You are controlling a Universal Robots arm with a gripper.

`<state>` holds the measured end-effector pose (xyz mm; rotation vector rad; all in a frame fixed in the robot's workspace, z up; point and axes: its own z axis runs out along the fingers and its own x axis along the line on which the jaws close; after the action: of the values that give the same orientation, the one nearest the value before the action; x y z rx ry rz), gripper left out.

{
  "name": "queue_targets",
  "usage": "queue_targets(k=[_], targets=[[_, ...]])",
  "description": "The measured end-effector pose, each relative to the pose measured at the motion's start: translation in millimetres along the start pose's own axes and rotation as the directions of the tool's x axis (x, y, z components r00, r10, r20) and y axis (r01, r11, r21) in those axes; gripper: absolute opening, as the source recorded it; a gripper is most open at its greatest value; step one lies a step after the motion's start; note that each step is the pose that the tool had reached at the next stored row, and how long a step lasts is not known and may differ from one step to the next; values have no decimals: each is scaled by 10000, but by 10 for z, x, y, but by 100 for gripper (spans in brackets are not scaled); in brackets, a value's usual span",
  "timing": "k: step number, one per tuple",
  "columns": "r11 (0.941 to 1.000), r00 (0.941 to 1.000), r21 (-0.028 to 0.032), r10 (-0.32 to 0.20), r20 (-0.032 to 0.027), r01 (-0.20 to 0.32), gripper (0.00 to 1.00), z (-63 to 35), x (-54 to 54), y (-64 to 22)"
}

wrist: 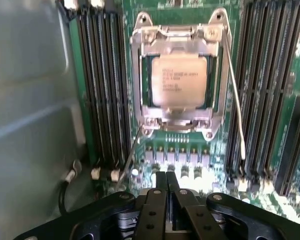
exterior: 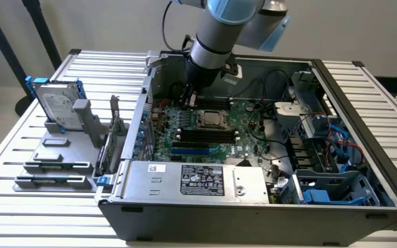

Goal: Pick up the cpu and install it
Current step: 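Close the cpu cover, then install the first cpu locking lever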

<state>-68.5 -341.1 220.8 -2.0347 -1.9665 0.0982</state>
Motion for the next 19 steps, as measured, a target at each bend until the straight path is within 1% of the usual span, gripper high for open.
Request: queue_targets(k=[2,17,18,19], targets=[[10000,10000,1,-3,-8,3,14,0,0,0],[10000,10000,0,-2,-7,2,14,-4,0,-2],[10000,10000,0,-2,-7,2,14,-3,0,-5],[10000,10000,-17,-4,-6,4,14,5,-1,-35]])
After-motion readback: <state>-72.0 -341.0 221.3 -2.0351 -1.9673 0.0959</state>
